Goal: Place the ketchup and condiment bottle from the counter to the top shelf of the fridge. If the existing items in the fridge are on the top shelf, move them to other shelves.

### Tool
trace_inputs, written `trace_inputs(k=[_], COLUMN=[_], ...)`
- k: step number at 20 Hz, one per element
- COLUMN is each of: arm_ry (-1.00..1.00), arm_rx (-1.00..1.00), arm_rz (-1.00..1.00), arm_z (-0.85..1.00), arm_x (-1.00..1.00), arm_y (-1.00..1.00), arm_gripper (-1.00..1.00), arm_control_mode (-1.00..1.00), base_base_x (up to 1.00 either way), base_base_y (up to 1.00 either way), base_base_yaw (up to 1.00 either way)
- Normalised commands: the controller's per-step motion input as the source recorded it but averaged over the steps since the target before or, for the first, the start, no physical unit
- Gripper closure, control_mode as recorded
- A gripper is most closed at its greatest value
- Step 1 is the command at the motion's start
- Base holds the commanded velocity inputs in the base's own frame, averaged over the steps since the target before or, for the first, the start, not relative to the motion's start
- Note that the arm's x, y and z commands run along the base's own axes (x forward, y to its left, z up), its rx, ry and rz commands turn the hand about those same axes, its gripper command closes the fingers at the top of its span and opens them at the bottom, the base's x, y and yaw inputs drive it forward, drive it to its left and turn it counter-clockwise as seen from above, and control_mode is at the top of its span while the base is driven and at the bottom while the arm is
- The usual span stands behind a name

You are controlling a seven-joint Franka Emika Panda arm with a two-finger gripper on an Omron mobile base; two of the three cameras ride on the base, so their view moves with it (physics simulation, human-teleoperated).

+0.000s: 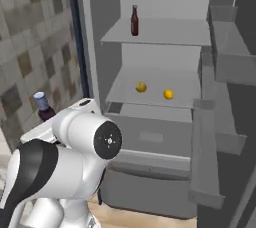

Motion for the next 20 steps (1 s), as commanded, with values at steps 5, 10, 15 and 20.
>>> trace_inputs(k=[5,10,15,20], arm_ry=[0.00,0.00,0.00,0.00], arm_rx=[0.00,0.00,0.00,0.00], arm_rz=[0.00,0.00,0.00,0.00], arm_z=[0.00,0.00,0.00,0.00], arm_x=[0.00,0.00,0.00,0.00], arm_y=[0.00,0.00,0.00,0.00], arm_gripper=[1.00,1.00,1.00,1.00], arm_control_mode=[1.00,1.00,1.00,1.00], base_base_x=[0.86,0.46,0.50,0.65], base_base_y=[-0.45,-0.08,0.00,-0.10], base_base_yaw=[0.00,0.00,0.00,0.00])
